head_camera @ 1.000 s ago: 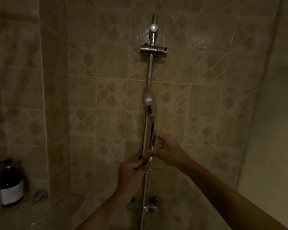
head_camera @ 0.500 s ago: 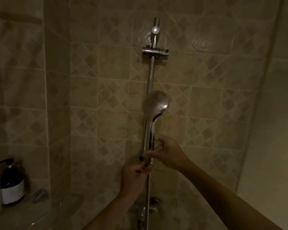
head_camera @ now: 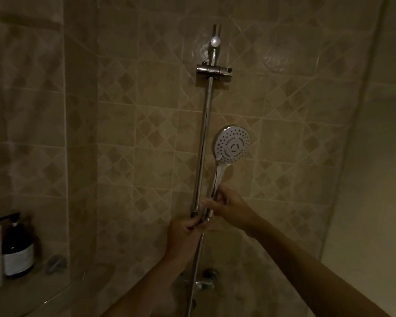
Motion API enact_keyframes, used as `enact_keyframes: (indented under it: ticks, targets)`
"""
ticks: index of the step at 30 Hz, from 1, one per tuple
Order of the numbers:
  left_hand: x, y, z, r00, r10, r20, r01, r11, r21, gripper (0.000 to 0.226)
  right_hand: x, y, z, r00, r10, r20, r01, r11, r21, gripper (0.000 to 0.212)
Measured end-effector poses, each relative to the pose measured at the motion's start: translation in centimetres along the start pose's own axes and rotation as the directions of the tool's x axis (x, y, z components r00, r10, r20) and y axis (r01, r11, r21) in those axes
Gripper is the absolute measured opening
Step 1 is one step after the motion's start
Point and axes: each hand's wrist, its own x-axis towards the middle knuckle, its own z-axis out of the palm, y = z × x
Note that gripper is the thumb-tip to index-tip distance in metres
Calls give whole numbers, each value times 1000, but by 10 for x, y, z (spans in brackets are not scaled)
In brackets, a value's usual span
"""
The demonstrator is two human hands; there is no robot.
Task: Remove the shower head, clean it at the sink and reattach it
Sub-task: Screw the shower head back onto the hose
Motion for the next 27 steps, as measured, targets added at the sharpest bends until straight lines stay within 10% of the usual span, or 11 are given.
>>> enact_keyframes:
  ticks: [5,14,19,27]
  targets:
    - [-1,1,1,999,40,7,-40,999,-7,34,-3,7,-8,978,-11,209,-55,951,304,32]
    - [-2,4,7,998,68,-13,-68,998,-2,35,4,6,0,987,-115,-109,102,987,-122,38]
    - [1,4,2,998,70,5,-71,997,16,26,1,4,-11,975,-86,203,46,980,195,29]
    - [1,0,4,999,18,-32,-19,1000,-19,36,4,-7,2,996,-66,-63,63,997,-54,44]
